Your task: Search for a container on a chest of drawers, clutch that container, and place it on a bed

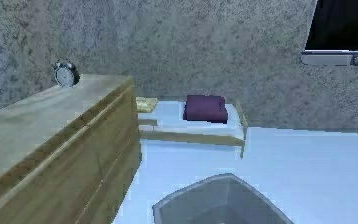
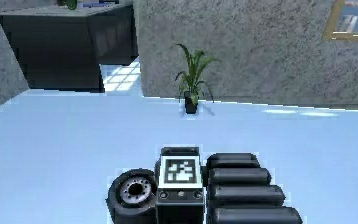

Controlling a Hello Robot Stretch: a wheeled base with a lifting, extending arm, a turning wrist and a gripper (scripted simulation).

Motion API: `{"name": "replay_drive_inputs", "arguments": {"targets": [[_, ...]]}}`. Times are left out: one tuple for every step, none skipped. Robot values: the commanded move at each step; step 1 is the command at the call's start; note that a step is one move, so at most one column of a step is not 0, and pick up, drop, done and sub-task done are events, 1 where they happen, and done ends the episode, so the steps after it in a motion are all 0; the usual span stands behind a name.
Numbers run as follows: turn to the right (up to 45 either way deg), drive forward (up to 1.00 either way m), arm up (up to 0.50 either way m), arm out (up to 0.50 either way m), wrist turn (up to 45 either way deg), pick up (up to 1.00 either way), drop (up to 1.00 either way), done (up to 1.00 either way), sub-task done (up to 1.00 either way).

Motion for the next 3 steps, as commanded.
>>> {"name": "replay_drive_inputs", "arguments": {"targets": [[0.0,1.0,0.0,0.0,0.0,0.0,0.0,0.0,0.0],[9.0,0.0,0.0,0.0,0.0,0.0,0.0,0.0,0.0],[0.0,0.35,0.0,0.0,0.0,0.0,0.0,0.0,0.0]]}}
